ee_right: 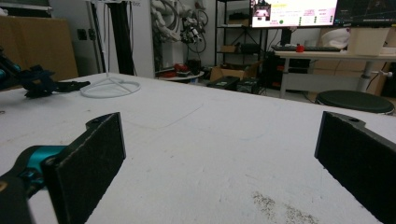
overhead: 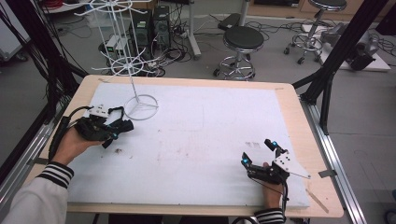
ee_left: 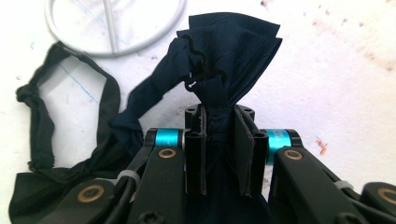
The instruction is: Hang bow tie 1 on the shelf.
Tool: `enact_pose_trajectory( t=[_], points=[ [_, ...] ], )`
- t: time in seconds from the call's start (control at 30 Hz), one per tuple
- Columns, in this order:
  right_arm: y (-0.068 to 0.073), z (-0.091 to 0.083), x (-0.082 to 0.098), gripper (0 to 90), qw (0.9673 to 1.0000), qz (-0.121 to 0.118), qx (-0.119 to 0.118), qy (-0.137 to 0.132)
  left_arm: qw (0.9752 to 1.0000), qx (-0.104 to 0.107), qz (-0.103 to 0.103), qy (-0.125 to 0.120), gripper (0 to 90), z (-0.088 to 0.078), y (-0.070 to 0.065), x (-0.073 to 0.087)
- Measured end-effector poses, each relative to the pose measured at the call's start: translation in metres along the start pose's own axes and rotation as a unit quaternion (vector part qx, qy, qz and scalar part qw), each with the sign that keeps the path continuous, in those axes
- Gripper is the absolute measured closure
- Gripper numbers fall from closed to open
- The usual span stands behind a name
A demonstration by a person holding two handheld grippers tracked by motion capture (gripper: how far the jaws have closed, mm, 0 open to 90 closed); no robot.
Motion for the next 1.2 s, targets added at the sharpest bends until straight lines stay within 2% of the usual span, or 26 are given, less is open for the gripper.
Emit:
enact_pose_trajectory(
  t=[0.2, 0.37, 0.5, 0.6, 0.67, 0.77, 0.87, 1.03, 1.1, 1.2],
  points=[
    [0.0, 0.0, 0.0, 1.1, 1.0, 0.001, 0.0, 0.0, 0.9984, 0.01, -0.017, -0.052, 75.4, -0.013, 0.001, -0.008],
    [0.0, 0.0, 0.0, 1.1, 1.0, 0.0, 0.0, 0.0, 0.9949, 0.017, -0.035, -0.092, 75.4, -0.023, 0.002, -0.014],
    [0.001, 0.0, 0.0, 1.1, 1.0, 0.002, 0.0, 0.003, 0.9925, 0.026, -0.044, -0.111, 75.5, -0.03, 0.002, -0.016],
    [0.001, 0.0, 0.0, 1.1, 1.0, 0.002, 0.0, 0.003, 0.9894, 0.029, -0.054, -0.131, 75.5, -0.036, 0.004, -0.018],
    [0.001, 0.0, 0.0, 1.1, 1.0, 0.002, 0.0, 0.003, 0.9862, 0.03, -0.065, -0.149, 75.5, -0.041, 0.006, -0.019],
    [0.001, 0.0, 0.0, 1.1, 1.0, 0.002, 0.0, 0.003, 0.9835, 0.02, -0.071, -0.165, 75.5, -0.047, 0.01, -0.02],
    [0.001, 0.0, 0.0, 1.1, 1.0, 0.003, 0.0, 0.003, 0.9827, 0.011, -0.069, -0.172, 75.5, -0.052, 0.013, -0.019],
    [0.001, 0.0, 0.0, 1.1, 1.0, 0.003, 0.0, 0.003, 0.9778, -0.001, -0.076, -0.195, 75.5, -0.06, 0.019, -0.02],
    [0.001, 0.0, 0.0, 1.0, 1.0, 0.002, 0.0, 0.003, 0.9753, -0.01, -0.081, -0.205, 75.5, -0.064, 0.023, -0.02],
    [0.001, 0.0, 0.0, 1.1, 1.0, 0.002, 0.0, 0.003, 0.9692, -0.019, -0.093, -0.227, 75.6, -0.073, 0.03, -0.022]
  ],
)
Point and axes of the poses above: each handheld gripper's, and its own axes: z roughly forward along the jaws, x roughly out of its underside, y roughly to its left, the point moved 8 cm from there along z, roughly forward along the jaws, and after that the axes turned 1 degree about x, right-handed, at the moved point
